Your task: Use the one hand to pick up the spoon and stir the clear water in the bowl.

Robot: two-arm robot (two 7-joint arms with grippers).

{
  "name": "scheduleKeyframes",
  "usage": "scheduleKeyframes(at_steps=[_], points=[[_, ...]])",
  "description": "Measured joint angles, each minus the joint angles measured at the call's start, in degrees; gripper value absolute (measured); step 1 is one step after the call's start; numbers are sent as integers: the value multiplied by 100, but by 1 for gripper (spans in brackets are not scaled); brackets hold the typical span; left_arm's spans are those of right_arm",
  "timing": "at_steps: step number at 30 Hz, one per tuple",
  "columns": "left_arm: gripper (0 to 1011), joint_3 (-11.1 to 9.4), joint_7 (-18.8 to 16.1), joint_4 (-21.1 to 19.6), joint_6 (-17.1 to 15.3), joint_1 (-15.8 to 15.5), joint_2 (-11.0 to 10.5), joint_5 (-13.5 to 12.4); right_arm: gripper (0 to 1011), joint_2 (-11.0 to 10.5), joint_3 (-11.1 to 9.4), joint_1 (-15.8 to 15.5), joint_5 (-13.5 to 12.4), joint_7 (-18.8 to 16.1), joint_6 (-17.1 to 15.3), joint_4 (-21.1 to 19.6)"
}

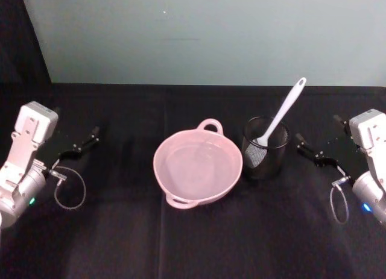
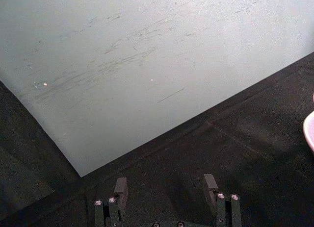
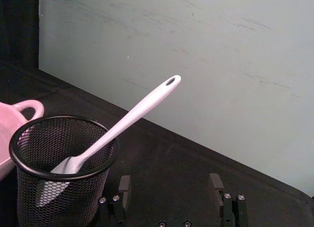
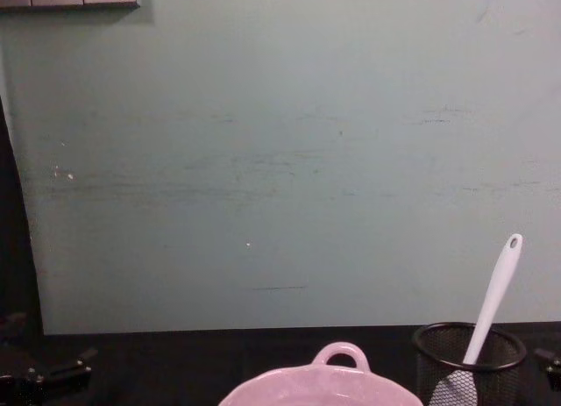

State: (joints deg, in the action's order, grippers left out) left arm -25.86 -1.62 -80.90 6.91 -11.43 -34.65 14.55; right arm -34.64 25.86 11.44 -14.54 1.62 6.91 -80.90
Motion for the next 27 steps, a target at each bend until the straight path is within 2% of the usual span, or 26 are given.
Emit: scheduleKeyframes(at_steps=[2, 6, 8, 11, 12, 13, 15, 17, 21, 22, 25, 26, 27], points=[[1011, 0, 0, 0, 0, 0, 0, 0, 1004, 0, 0, 0, 0, 0, 0, 0], [1011, 0, 0, 0, 0, 0, 0, 0, 1004, -124, -162, -84, 11, 2, -136, -194], [1011, 0, 0, 0, 0, 0, 0, 0, 1004, -217, -290, -173, -34, -4, -205, -352], [1011, 0, 0, 0, 0, 0, 0, 0, 1004, -393, -569, -363, -267, -114, -312, -664], [1011, 0, 0, 0, 0, 0, 0, 0, 1004, -393, -569, -363, -267, -114, -312, -664], [1011, 0, 0, 0, 0, 0, 0, 0, 1004, -450, -705, -447, -448, -219, -354, -798], [1011, 0, 0, 0, 0, 0, 0, 0, 1004, -492, -837, -528, -663, -340, -398, -907], [1011, 0, 0, 0, 0, 0, 0, 0, 1004, -519, -1165, -698, -1270, -667, -542, -1121], [1011, 0, 0, 0, 0, 0, 0, 0, 1004, -473, -1470, -812, -2012, -1078, -804, -1274], [1011, 0, 0, 0, 0, 0, 0, 0, 1004, -421, -1600, -839, -2349, -1257, -971, -1317], [1011, 0, 0, 0, 0, 0, 0, 0, 1004, -327, -1736, -838, -2819, -1506, -1257, -1337], [1011, 0, 0, 0, 0, 0, 0, 0, 1004, -250, -1803, -797, -3092, -1642, -1458, -1310], [1011, 0, 0, 0, 0, 0, 0, 0, 1004, -209, -1823, -762, -3249, -1712, -1574, -1277]])
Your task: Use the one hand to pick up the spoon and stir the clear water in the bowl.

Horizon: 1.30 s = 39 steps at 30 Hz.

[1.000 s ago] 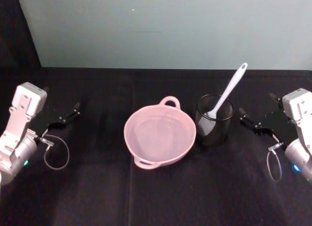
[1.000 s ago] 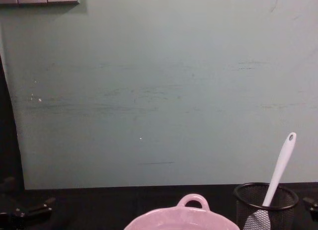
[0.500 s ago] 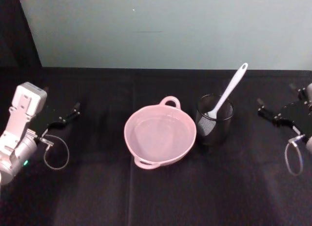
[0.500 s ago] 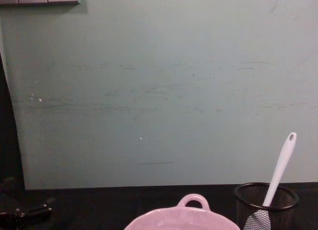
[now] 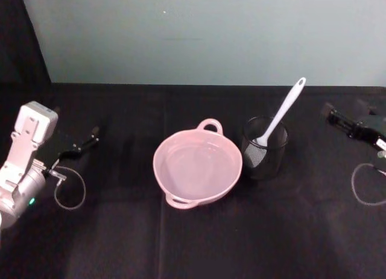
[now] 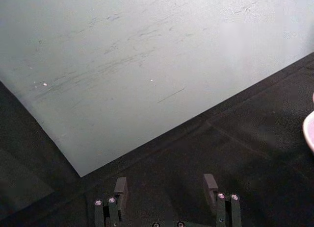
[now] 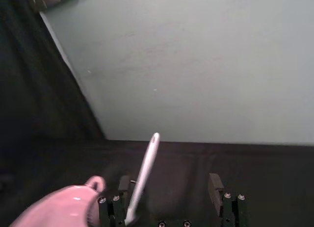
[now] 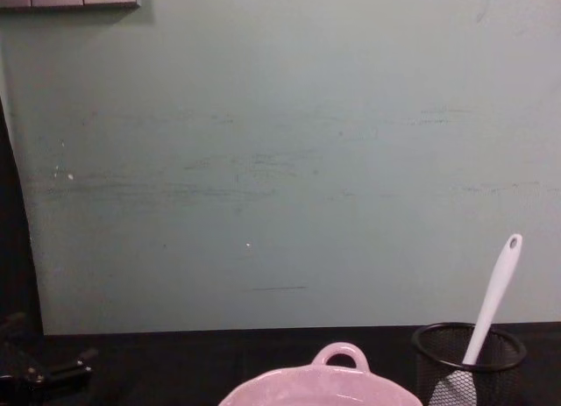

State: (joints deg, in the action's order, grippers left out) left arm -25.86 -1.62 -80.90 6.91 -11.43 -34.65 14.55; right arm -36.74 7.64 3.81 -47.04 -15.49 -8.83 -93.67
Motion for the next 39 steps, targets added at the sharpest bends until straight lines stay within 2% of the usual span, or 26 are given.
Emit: scheduleKeyframes(at_steps=[1, 3, 6, 10, 17, 23, 27, 34, 39], points=[[1011, 0, 0, 0, 0, 0, 0, 0, 1004, 91, -18, 107, -323, -111, -237, 120], [1011, 0, 0, 0, 0, 0, 0, 0, 1004, 165, -18, 220, -612, -208, -452, 242], [1011, 0, 0, 0, 0, 0, 0, 0, 1004, 288, 45, 467, -987, -325, -757, 485], [1011, 0, 0, 0, 0, 0, 0, 0, 1004, 422, 229, 842, -1257, -391, -1062, 853], [1011, 0, 0, 0, 0, 0, 0, 0, 1004, 527, 531, 1211, -1294, -449, -1169, 1238], [1011, 0, 0, 0, 0, 0, 0, 0, 1004, 606, 846, 1565, -1113, -553, -972, 1577], [1011, 0, 0, 0, 0, 0, 0, 0, 1004, 630, 975, 1687, -1073, -607, -896, 1707], [1011, 0, 0, 0, 0, 0, 0, 0, 1004, 663, 1137, 1820, -1024, -704, -704, 1883], [1011, 0, 0, 0, 0, 0, 0, 0, 1004, 663, 1124, 1816, -1026, -704, -713, 1876]])
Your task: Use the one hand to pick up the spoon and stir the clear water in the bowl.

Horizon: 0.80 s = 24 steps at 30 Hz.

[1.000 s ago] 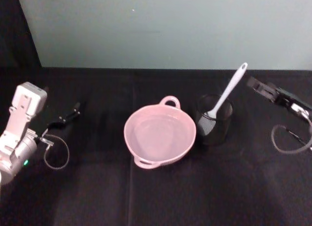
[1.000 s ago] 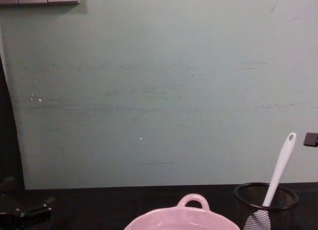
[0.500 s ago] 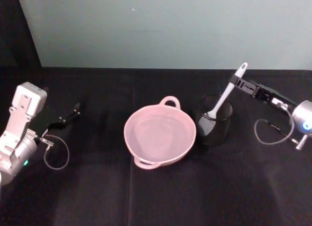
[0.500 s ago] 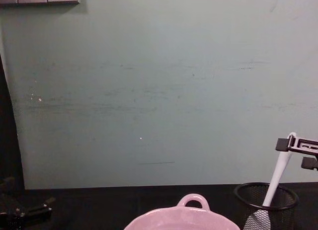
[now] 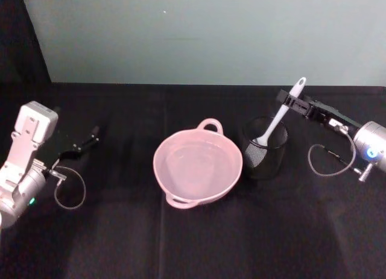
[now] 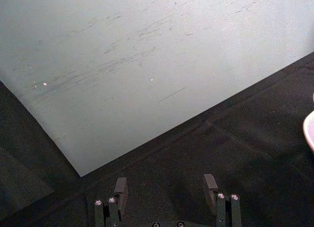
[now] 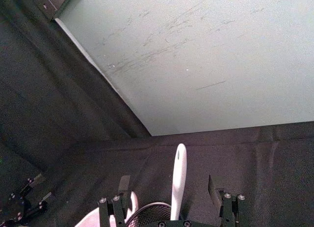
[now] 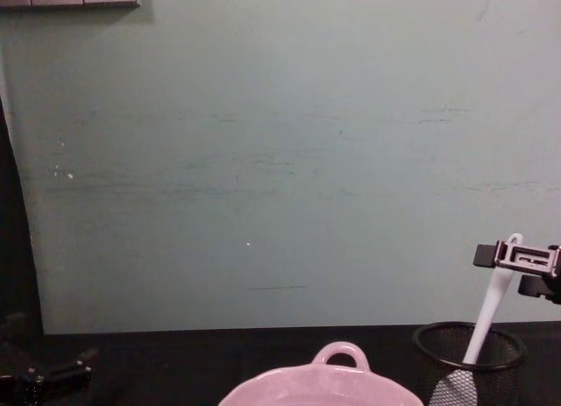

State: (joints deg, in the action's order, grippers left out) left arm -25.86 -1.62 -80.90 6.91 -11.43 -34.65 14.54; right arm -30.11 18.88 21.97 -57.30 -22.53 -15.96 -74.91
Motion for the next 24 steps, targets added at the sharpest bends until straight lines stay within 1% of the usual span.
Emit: scheduleKeyframes(at_steps=[4, 10, 11, 13, 14, 15, 16, 18, 19, 20, 22, 24], points=[[1011, 0, 0, 0, 0, 0, 0, 0, 986, -1, -9, -7, -4, 3, -14, -10], [1011, 0, 0, 0, 0, 0, 0, 0, 863, -3, -21, -16, -10, 7, -31, -21], [1011, 0, 0, 0, 0, 0, 0, 0, 813, -3, -21, -16, -11, 8, -32, -21], [1011, 0, 0, 0, 0, 0, 0, 0, 762, -4, -24, -18, -15, 10, -37, -25], [1011, 0, 0, 0, 0, 0, 0, 0, 720, -5, -26, -18, -16, 11, -38, -26], [1011, 0, 0, 0, 0, 0, 0, 0, 707, -5, -26, -19, -17, 12, -38, -27], [1011, 0, 0, 0, 0, 0, 0, 0, 661, -5, -27, -19, -17, 13, -40, -27], [1011, 0, 0, 0, 0, 0, 0, 0, 626, -5, -28, -20, -19, 14, -41, -28], [1011, 0, 0, 0, 0, 0, 0, 0, 583, -5, -28, -21, -20, 16, -42, -29], [1011, 0, 0, 0, 0, 0, 0, 1, 567, -5, -29, -21, -20, 16, -42, -29], [1011, 0, 0, 0, 0, 0, 0, 0, 481, -5, -30, -22, -22, 19, -43, -31], [1011, 0, 0, 0, 0, 0, 0, 0, 421, -5, -32, -23, -23, 20, -44, -32]])
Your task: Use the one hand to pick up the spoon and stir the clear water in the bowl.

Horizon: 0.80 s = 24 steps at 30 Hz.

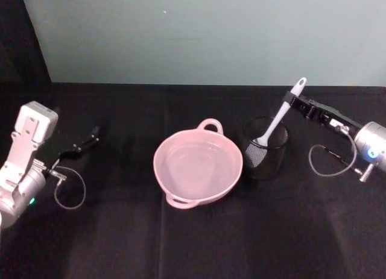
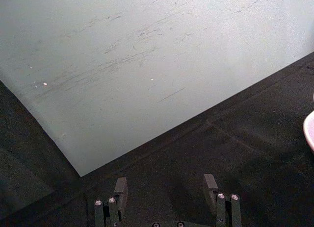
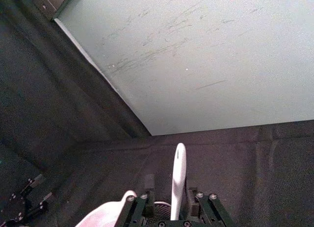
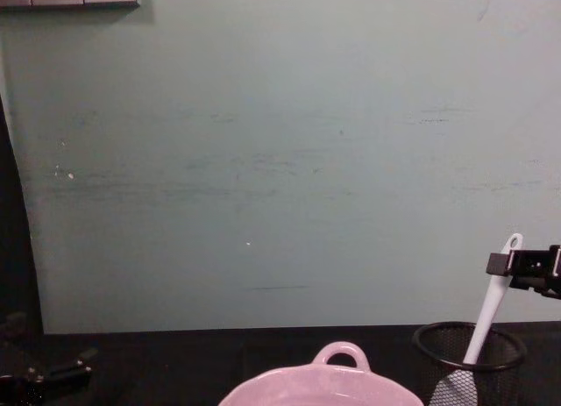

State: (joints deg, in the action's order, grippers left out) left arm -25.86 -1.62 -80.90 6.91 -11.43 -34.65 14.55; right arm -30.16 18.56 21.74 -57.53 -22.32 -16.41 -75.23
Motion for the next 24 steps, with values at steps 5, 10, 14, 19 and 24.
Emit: scheduleKeyframes(at_steps=[5, 10, 14, 19, 24], points=[[1011, 0, 0, 0, 0, 0, 0, 0, 236, 0, -3, -2, -2, 3, -2, -3], [1011, 0, 0, 0, 0, 0, 0, 0, 126, 0, -5, -4, -3, 5, -6, -4], [1011, 0, 0, 0, 0, 0, 0, 0, 100, 0, -6, -4, -3, 6, -8, -4], [1011, 0, 0, 0, 0, 0, 0, 0, 100, 0, -5, -4, -3, 7, -8, -4], [1011, 0, 0, 0, 0, 0, 0, 0, 100, -413, 68, -169, 313, -127, 380, -549]])
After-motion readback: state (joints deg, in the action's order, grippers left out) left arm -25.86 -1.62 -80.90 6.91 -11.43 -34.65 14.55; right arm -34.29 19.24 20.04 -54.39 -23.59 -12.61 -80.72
